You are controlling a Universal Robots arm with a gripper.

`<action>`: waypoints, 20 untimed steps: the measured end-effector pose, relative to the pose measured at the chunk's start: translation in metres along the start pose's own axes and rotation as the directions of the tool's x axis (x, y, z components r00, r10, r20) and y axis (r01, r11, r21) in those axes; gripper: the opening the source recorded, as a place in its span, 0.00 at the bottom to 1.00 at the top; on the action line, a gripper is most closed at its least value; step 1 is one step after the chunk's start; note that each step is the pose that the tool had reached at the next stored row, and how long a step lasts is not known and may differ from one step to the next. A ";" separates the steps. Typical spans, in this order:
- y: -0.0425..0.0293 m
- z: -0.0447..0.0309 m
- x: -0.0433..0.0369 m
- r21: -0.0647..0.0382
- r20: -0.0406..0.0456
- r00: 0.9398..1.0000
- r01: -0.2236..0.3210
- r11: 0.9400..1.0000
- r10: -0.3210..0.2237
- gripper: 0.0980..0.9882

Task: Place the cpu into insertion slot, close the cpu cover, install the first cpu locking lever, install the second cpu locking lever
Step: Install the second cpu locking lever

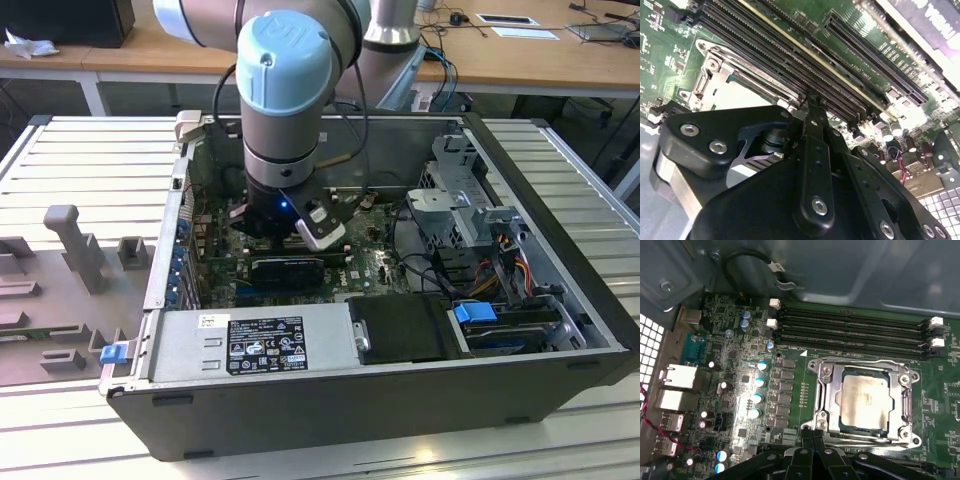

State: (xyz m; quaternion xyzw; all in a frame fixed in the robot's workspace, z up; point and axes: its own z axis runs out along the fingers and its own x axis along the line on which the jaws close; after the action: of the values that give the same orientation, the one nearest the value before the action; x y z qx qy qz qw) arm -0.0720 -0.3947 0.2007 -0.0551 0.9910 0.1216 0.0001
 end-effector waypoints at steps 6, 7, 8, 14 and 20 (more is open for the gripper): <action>0.0030 0.0047 0.0020 -0.022 0.002 1.000 0.003 1.000 -0.003 0.01; 0.0029 0.0052 0.0020 -0.023 0.002 1.000 0.004 1.000 -0.004 0.01; 0.0030 0.0047 0.0022 -0.024 0.002 1.000 0.004 1.000 -0.004 0.01; 0.0079 -0.0140 0.0020 -0.026 0.002 1.000 0.004 1.000 -0.004 0.01; 0.0115 -0.0279 0.0018 -0.025 0.002 1.000 0.004 1.000 -0.004 0.01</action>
State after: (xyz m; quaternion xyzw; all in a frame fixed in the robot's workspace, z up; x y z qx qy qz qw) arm -0.0746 -0.3906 0.2305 -0.0571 0.9893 0.1340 0.0007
